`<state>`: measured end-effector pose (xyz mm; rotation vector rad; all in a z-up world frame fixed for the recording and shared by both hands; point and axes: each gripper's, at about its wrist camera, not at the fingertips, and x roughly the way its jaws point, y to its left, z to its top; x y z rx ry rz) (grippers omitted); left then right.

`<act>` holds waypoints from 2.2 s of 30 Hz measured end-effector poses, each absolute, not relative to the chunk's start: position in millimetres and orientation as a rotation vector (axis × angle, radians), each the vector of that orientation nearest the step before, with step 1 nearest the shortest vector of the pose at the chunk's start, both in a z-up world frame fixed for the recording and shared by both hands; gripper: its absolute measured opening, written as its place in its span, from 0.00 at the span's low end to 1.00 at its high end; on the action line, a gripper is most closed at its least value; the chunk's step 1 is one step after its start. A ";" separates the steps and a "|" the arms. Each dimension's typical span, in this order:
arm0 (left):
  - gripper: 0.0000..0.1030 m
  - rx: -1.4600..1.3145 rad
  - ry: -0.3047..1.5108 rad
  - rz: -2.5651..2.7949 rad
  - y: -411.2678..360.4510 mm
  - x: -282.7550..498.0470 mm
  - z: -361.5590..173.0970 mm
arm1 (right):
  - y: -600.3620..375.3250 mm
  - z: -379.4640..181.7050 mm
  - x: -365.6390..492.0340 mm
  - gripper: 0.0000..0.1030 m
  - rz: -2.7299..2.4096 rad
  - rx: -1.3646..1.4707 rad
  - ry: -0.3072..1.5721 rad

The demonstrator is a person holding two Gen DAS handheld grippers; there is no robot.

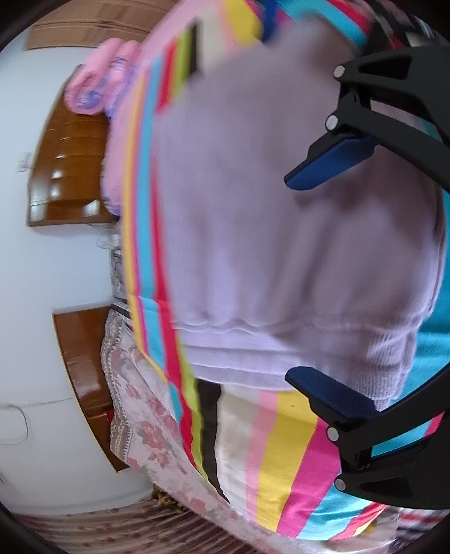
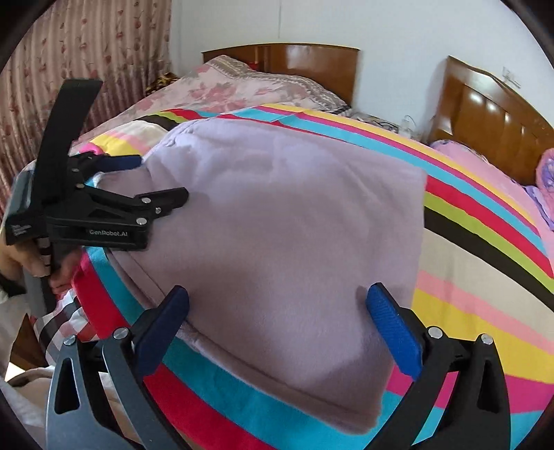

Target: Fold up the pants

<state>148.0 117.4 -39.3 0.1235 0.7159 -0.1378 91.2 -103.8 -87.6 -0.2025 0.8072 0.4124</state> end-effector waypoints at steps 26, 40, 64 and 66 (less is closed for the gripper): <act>0.99 0.044 0.642 -0.100 144.6 143.5 -29.0 | -130.4 -76.5 66.4 0.96 0.410 -0.163 0.817; 0.99 0.020 0.343 -0.017 144.0 -15.1 12.0 | -210.6 -13.7 -44.7 0.96 0.203 0.014 0.432; 0.99 0.109 0.398 -0.081 115.4 -10.5 -4.0 | -211.3 -46.3 -48.4 0.96 0.091 0.062 0.485; 0.99 0.117 0.393 -0.085 112.9 -11.9 -4.0 | -210.8 -46.7 -48.3 0.96 0.088 0.064 0.483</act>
